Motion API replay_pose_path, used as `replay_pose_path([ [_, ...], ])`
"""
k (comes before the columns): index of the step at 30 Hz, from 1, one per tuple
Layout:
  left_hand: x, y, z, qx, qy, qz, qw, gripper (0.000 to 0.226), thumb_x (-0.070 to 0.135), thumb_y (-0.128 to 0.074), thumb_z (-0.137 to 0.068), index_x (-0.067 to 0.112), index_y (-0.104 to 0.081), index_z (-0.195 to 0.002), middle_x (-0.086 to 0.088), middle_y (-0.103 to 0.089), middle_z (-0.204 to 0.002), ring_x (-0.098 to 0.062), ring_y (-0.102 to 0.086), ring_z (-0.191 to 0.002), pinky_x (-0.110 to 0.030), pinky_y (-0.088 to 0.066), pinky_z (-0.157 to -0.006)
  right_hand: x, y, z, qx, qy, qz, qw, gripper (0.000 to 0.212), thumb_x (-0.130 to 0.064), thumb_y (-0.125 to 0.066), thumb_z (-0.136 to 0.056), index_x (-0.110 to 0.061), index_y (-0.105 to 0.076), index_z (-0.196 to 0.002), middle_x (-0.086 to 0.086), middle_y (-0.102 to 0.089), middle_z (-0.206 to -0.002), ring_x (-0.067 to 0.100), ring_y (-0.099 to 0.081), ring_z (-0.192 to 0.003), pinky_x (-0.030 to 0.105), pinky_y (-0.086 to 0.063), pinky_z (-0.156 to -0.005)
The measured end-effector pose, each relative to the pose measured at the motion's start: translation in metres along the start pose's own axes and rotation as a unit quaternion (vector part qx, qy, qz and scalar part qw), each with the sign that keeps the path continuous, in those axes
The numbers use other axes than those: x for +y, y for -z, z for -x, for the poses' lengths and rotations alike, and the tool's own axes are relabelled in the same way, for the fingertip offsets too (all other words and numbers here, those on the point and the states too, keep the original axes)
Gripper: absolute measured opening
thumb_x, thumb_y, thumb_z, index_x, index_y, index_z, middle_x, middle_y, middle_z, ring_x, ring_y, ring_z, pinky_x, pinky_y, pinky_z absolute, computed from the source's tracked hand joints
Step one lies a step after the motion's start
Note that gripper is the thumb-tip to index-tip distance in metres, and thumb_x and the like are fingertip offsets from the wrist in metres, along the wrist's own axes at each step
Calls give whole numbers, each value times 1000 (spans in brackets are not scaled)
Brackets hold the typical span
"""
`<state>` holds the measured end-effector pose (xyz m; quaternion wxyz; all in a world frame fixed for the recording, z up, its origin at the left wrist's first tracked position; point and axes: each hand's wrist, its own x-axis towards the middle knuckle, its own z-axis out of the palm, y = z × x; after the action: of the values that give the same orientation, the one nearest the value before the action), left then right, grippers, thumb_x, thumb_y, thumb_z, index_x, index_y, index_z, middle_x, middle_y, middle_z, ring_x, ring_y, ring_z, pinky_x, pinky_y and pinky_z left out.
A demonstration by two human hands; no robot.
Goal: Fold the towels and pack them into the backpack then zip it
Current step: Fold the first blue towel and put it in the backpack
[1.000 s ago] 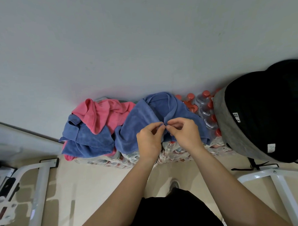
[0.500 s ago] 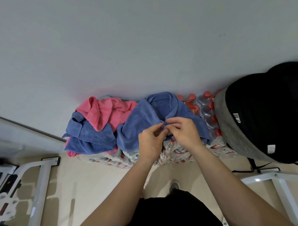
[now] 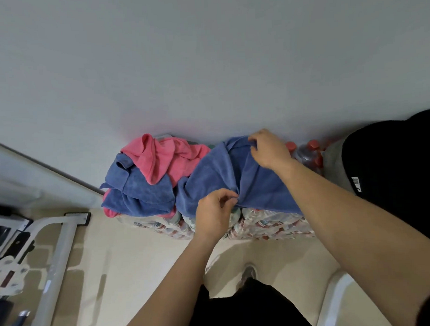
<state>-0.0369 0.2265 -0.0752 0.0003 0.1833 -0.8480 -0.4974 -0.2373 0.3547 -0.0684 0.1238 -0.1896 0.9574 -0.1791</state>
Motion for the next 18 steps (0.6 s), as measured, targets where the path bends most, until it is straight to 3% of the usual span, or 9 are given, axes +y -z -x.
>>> replay_pose_path([
  [3,-7,6,3,-11,-2,-25,1000,8,18,-69,-88,25,-74,-90,17,-71,-84,2,-66,-81,-25,-54,-77,-4,-16,-22,-39,0,38,998,34,-14,-52,-93,-14,-62,-125,14,-58,-128,36,-57,-116,44,-48,-98],
  [8,-16,19,7,-24,-2,-46,999,8,19,-71,-87,26,-74,-89,20,-69,-80,1,-65,-80,-26,-54,-77,-9,-25,-29,-27,17,91,995,44,-15,-50,-93,-18,-51,-137,13,-51,-135,37,-53,-120,46,-48,-95],
  [13,-18,30,6,-12,28,-65,997,7,22,-69,-88,27,-73,-90,16,-72,-84,-2,-65,-81,-30,-53,-77,-5,-20,-27,-40,37,171,984,25,-22,-51,-96,-20,-65,-116,12,-54,-120,33,-54,-112,41,-47,-86],
  [18,-17,36,0,9,37,-74,997,7,21,-66,-90,27,-71,-91,15,-72,-83,-5,-67,-80,-35,-55,-76,-1,-14,-22,-9,48,129,991,20,-26,-52,-95,-15,-64,-107,11,-51,-117,32,-52,-105,38,-42,-77],
])
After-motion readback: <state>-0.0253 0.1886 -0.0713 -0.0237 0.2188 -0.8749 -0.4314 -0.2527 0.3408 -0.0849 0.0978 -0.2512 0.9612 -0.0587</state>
